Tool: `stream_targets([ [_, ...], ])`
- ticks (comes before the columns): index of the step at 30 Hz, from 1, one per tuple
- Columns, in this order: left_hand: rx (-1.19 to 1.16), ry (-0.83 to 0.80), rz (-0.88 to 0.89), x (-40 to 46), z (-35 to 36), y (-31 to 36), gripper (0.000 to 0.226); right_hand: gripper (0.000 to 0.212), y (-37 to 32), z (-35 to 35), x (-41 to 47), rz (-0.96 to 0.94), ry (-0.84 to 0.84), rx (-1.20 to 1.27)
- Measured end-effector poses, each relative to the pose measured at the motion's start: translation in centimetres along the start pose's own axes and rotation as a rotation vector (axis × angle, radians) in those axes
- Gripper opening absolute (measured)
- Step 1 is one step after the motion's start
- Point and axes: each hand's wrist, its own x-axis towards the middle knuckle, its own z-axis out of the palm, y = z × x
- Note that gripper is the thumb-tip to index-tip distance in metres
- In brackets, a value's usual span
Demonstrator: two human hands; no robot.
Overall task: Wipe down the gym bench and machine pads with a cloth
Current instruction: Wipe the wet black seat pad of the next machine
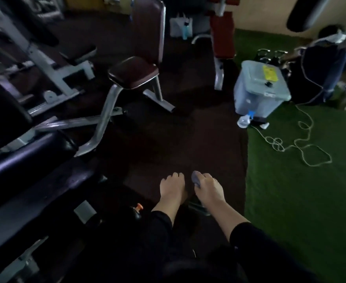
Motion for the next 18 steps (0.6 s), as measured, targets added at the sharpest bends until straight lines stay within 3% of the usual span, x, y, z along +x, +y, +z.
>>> stream_targets([
  [9,-0.059,0.04,-0.196,15.1,-8.3,-5.2,0.046,0.045,-5.5,-3.9,19.2,-0.208,-0.09,-0.061],
  [18,-0.12,0.144,-0.343,27.6,-17.5,-16.0,0.036,0.048,-18.0,-5.4,37.1,-0.414,-0.161,-0.158],
])
